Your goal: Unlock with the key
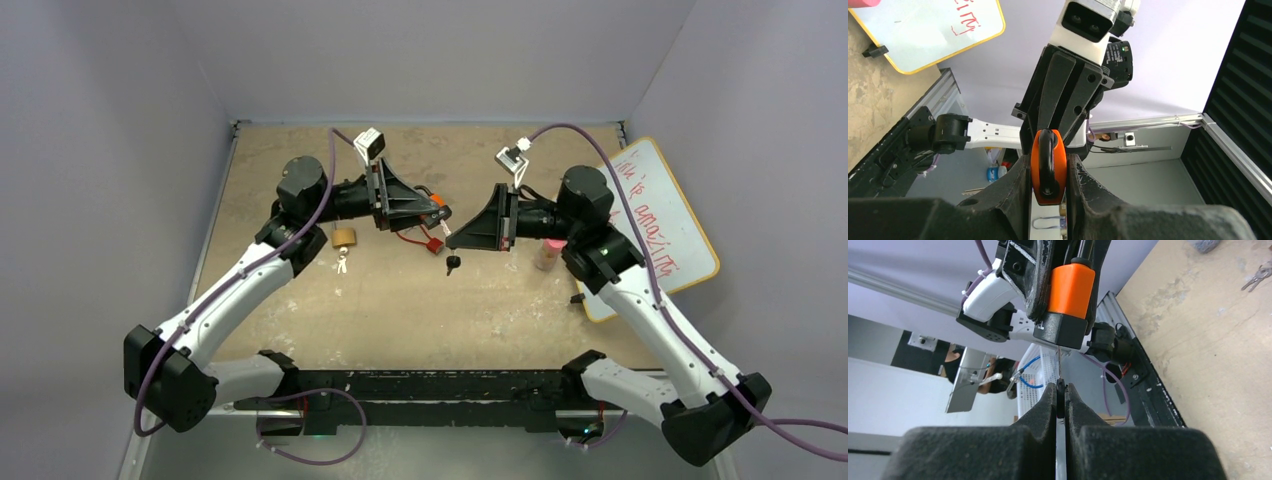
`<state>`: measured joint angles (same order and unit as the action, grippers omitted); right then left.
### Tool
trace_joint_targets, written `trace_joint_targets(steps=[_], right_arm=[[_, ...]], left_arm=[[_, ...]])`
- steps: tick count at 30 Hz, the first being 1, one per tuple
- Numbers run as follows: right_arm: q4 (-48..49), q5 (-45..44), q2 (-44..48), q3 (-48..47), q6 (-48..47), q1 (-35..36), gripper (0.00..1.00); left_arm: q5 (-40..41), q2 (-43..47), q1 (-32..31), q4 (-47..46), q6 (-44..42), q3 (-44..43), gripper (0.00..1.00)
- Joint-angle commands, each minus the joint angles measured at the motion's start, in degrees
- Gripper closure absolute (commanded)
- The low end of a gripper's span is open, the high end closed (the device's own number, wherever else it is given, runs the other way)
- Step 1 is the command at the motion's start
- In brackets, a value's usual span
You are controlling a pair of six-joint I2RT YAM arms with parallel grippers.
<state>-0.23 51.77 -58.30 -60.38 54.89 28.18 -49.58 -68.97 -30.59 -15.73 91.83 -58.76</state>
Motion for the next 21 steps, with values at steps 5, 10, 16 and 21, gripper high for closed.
trace_joint_targets(steps=[5,10,16,21], right_arm=[[8.4,4.5,-2.3,-0.7,6.3,-0.5,1.0],[12.5,5.7,-2.6,-0.2,9.7,-0.5,1.0],[11.1,4.2,-3.1,-0.9,10.1,-0.7,1.0],[8.3,2.6,-5.0,-1.9,11.3,-0.9,1.0]], left_arm=[[-5.3,1.8,-0.6,-1.8,-4.7,-2.2,1.0],[-5.4,1.7,-0.6,-1.3,-5.6,-2.1,1.0],[-5.5,2.1,-0.6,-1.1,-6.8,-2.2,1.0],[-5.1,2.3,-0.6,1.6,-11.6,-3.5,1.0]])
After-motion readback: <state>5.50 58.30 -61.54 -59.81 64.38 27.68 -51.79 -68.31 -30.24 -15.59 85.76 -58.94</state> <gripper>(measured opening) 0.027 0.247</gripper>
